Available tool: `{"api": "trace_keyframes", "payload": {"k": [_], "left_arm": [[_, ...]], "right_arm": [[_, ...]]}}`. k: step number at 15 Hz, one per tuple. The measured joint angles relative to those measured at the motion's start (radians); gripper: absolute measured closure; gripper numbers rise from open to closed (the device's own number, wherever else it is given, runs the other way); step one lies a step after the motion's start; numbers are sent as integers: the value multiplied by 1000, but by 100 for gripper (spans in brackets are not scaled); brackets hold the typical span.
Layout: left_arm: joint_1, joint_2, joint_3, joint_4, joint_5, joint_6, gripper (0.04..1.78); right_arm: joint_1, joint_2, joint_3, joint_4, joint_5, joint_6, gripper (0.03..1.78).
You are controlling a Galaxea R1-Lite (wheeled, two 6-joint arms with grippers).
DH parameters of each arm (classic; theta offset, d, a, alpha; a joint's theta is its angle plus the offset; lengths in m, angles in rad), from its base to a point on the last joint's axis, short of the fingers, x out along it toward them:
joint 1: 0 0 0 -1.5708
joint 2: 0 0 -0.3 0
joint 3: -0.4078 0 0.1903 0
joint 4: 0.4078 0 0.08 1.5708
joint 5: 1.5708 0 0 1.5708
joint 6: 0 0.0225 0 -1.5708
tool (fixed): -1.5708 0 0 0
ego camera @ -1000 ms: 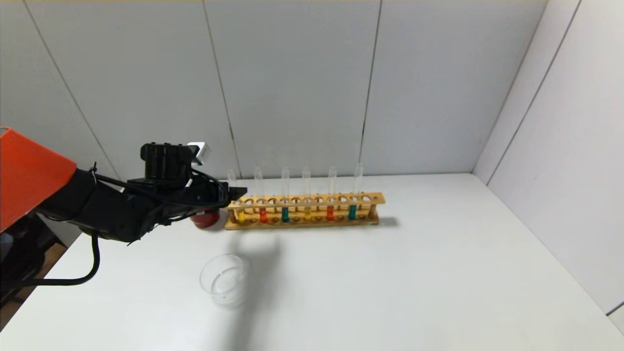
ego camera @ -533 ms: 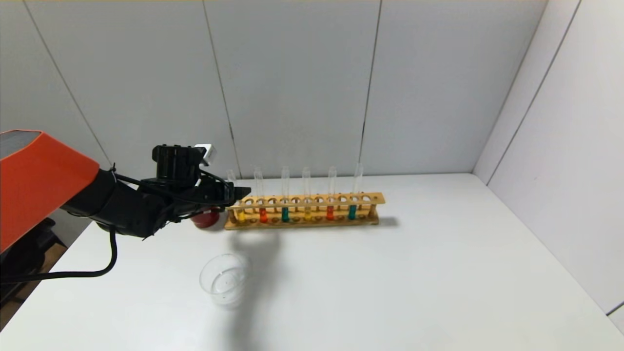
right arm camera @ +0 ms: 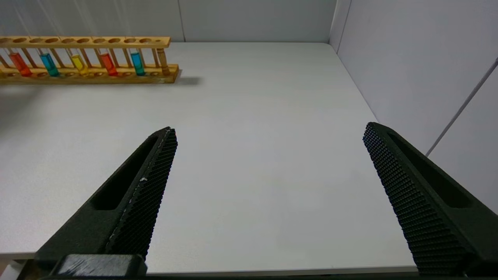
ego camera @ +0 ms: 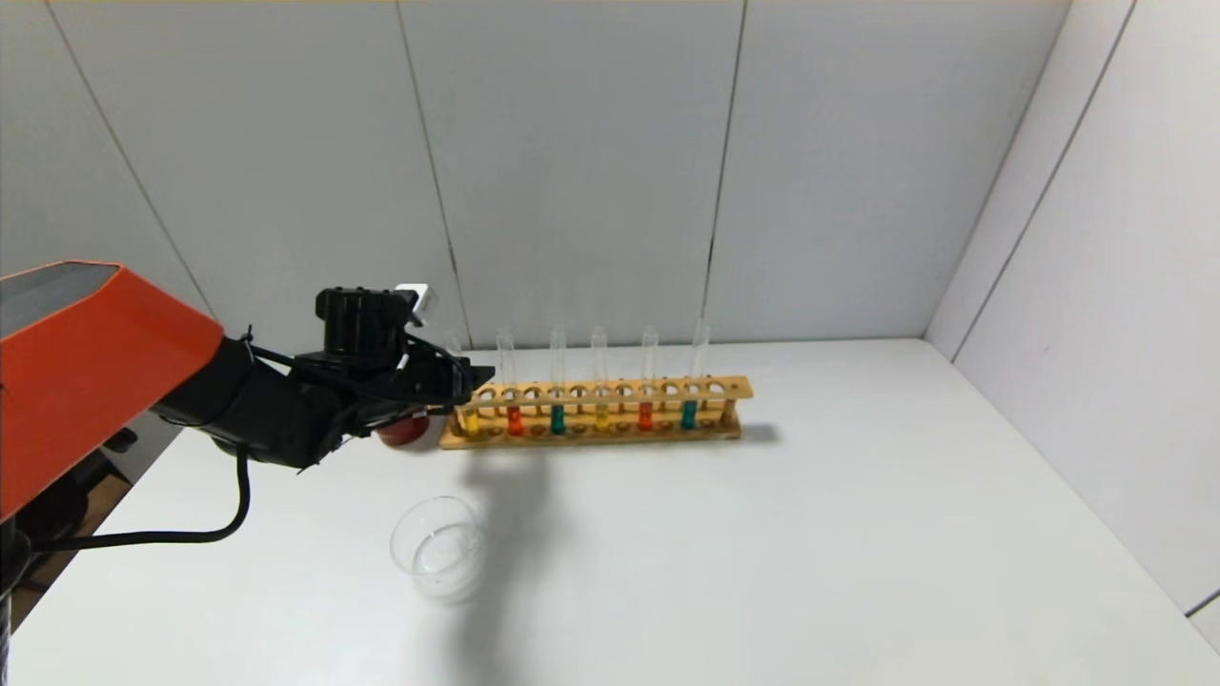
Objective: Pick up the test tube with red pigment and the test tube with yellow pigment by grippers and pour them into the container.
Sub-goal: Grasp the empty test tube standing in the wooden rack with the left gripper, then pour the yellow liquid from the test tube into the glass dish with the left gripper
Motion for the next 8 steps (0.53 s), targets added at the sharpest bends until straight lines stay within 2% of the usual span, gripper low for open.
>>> {"api": "trace_keyframes", "payload": {"k": [3,5,8], "left_arm": [[-8,18,-2,-21,6,-1,112],[-10,21,2,-21,8,-1,141],[-10,20,5,-26,12,6,149]], "right_arm": [[0,0,0,1,0,0,6],[0,0,0,0,0,0,6],[0,0,0,0,0,0,6]]}}
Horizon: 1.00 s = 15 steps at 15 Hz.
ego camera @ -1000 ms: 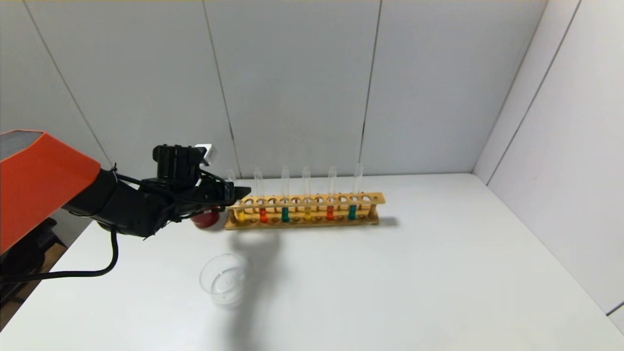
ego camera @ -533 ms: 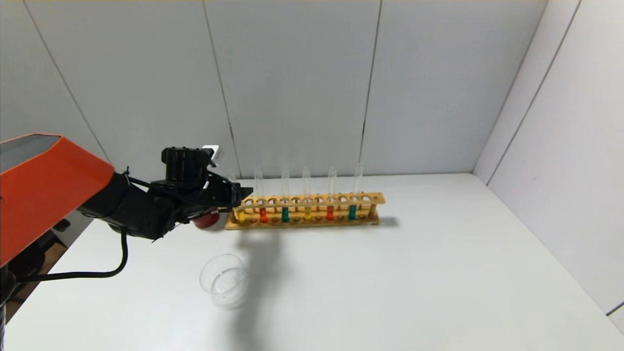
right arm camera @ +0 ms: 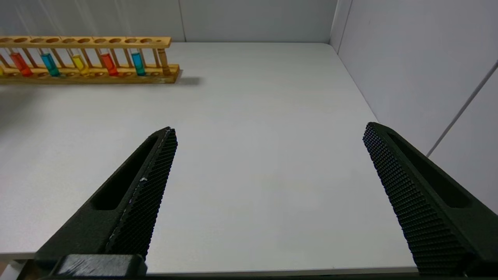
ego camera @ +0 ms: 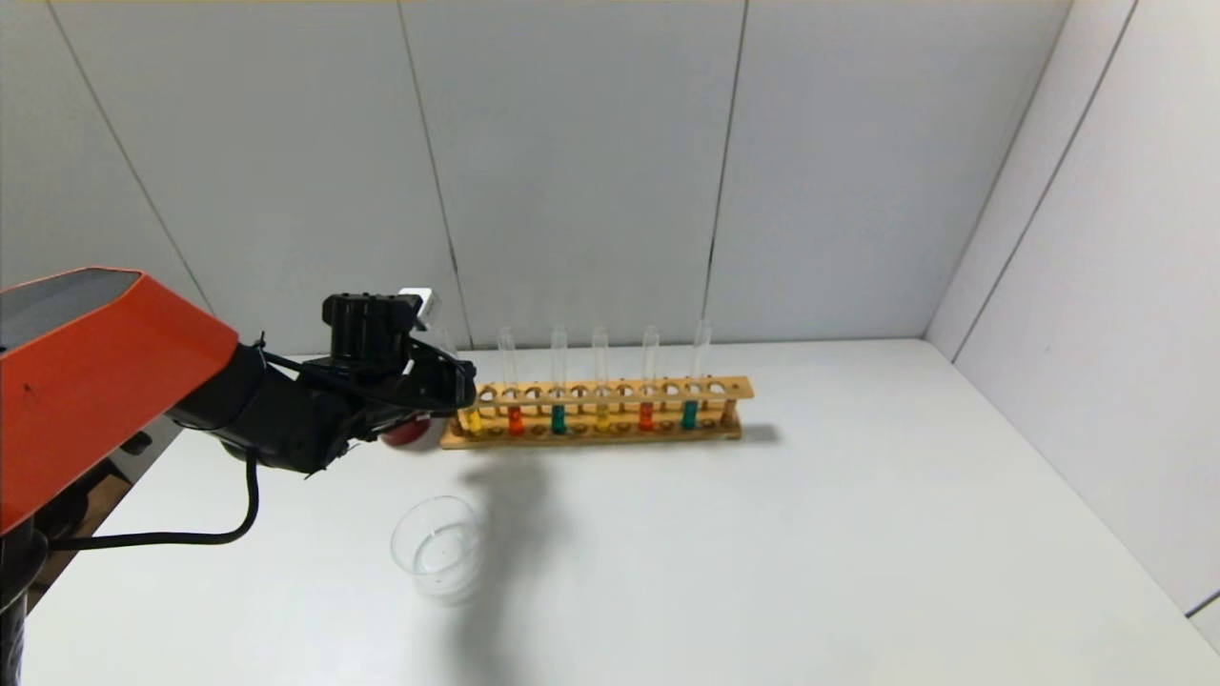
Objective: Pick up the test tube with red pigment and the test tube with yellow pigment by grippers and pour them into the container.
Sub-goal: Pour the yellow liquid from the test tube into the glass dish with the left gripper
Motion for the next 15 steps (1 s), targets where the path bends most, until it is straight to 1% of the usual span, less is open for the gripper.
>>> {"api": "trace_keyframes", "payload": {"k": [2,5,7,12,15], "left_arm": [[0,-6,0,-1,12,3,149],[0,-49,-8,-39,64,32,149],[4,-99,-9,-38,69,66,149],[4,-296,-13,60,77,92,149],[6,-428,16,76,79,100,149]], "right_arm": [[1,0,0,0,0,0,6],[2,0,0,0,0,0,6],[2,0,0,0,0,0,6],[2,0,0,0,0,0,6],[1,0,0,0,0,0,6]]}}
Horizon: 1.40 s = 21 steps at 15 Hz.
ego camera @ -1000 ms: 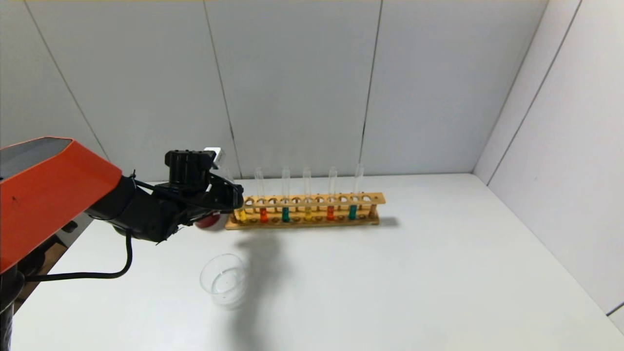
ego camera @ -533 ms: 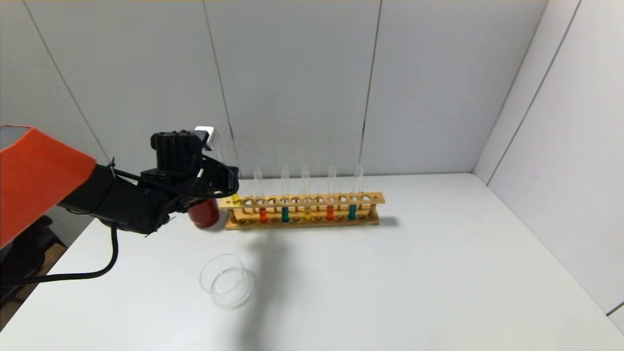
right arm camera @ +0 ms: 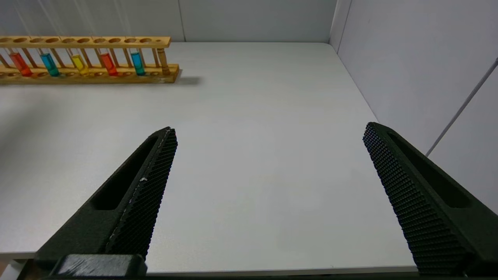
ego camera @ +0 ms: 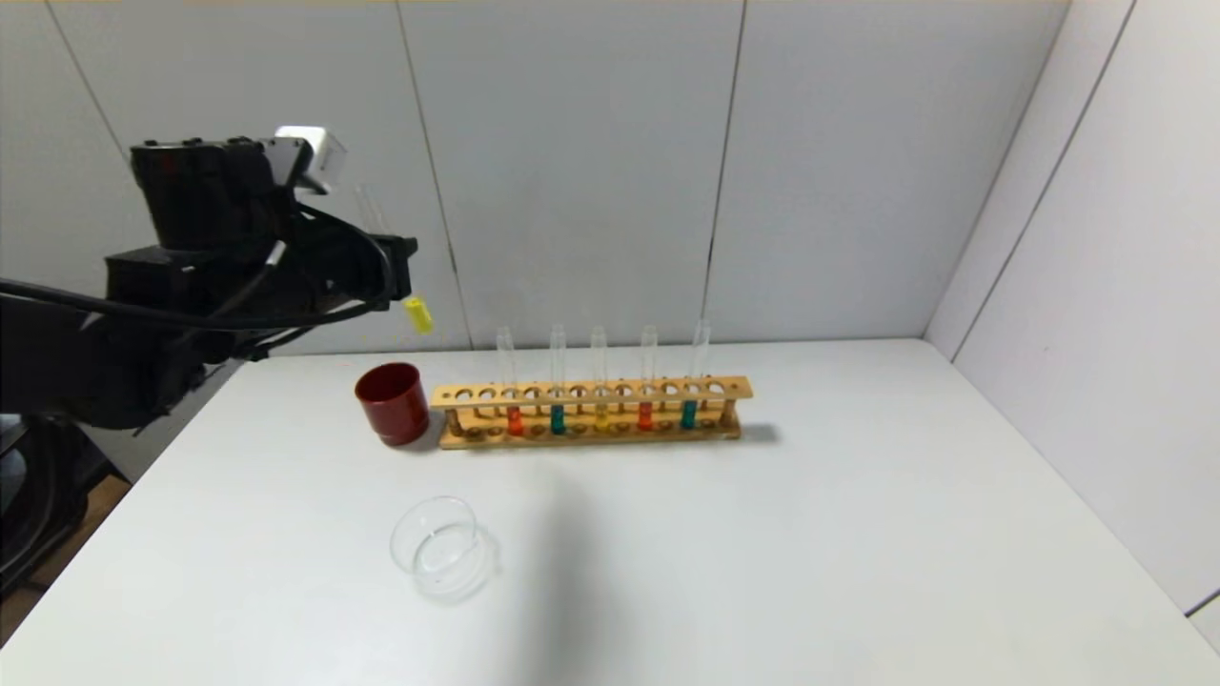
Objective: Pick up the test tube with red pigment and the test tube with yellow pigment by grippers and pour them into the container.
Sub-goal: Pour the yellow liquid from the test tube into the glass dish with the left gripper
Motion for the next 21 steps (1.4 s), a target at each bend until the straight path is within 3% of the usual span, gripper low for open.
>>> {"api": "trace_keyframes", "payload": {"k": [8,11,14,21], "left_arm": [[65,-329,350,-1,-9,177,149],[79,-411,474,5,-87,236,149],[100,-468,574,20,-155,386,149],[139,-445,669,21,-159,724,149]], "right_arm": [[0,0,0,0,0,0,6],[1,0,0,0,0,0,6],[0,0,0,0,0,0,6],[0,0,0,0,0,0,6]]}}
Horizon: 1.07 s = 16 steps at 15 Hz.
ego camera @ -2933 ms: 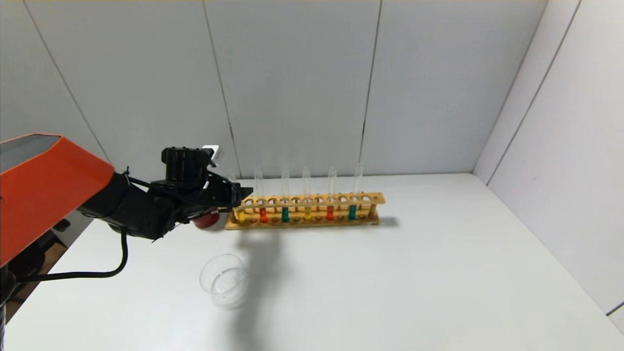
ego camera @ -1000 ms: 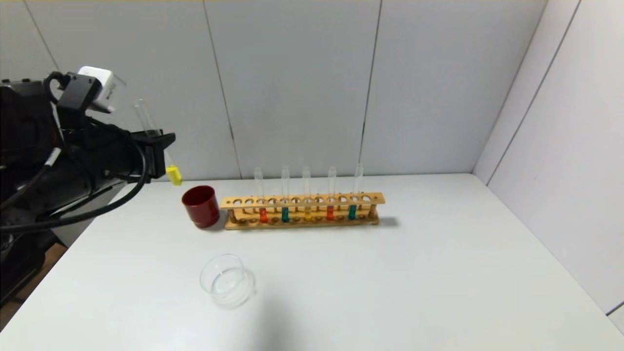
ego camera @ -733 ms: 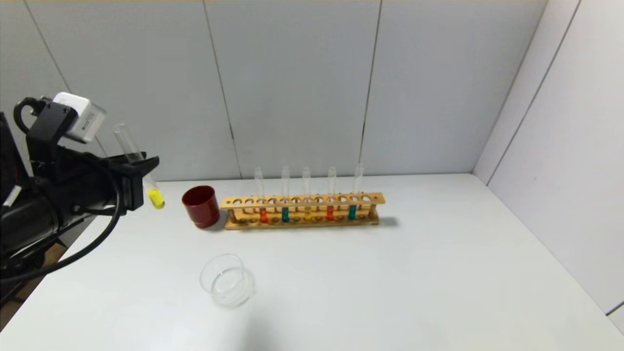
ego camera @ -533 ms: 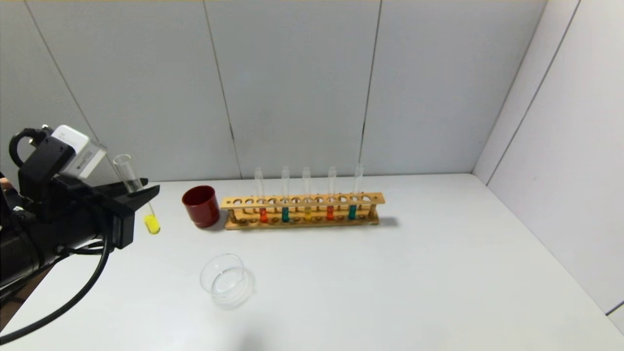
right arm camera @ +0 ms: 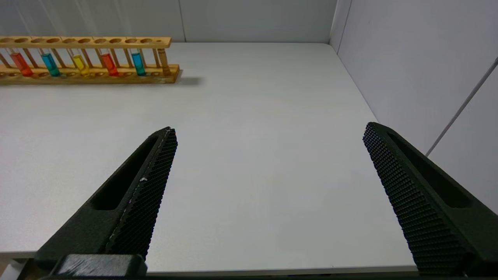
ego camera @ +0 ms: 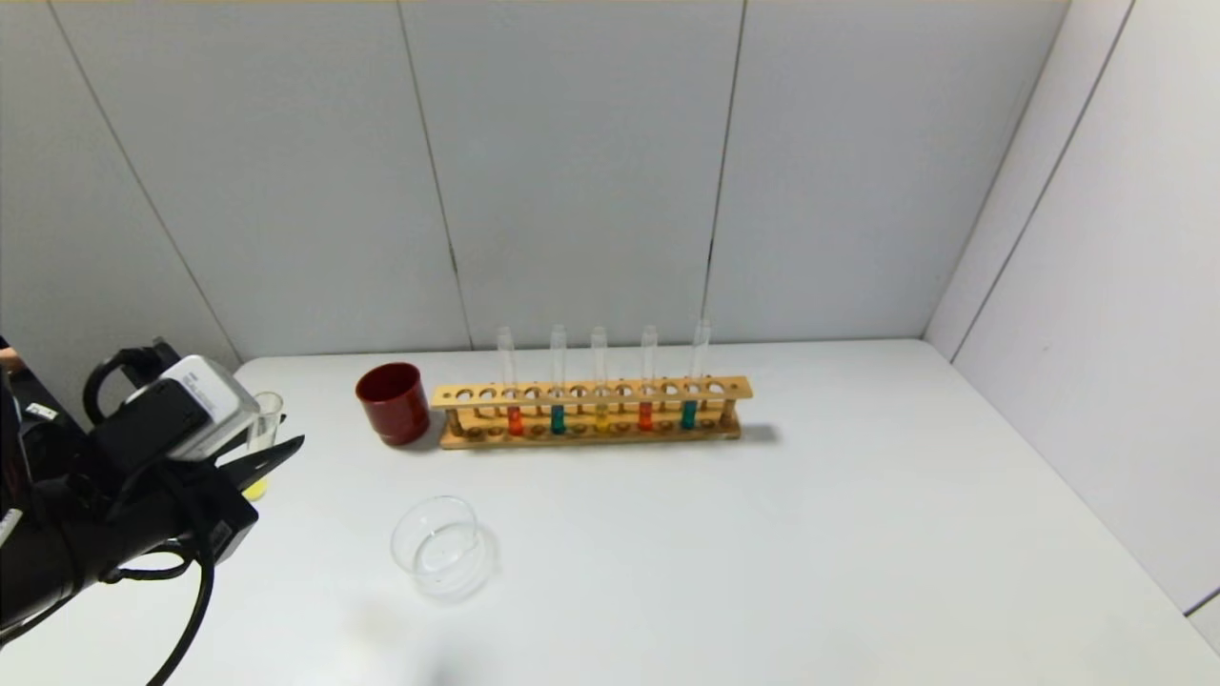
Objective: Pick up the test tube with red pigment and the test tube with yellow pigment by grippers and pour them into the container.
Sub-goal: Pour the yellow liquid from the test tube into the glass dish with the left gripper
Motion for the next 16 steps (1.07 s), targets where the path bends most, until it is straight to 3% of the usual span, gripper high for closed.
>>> {"api": "trace_keyframes", "payload": {"k": [3,6,10,16], "left_arm": [[21,58,10,-3,-46,163,149],[25,119,23,-18,-110,231,149],[27,199,35,-95,-115,324,149],[88,286,-14,-108,-117,613,149]], "right_arm": [[0,0,0,0,0,0,6],[0,0,0,0,0,0,6],[0,0,0,0,0,0,6],[0,0,0,0,0,0,6]]}}
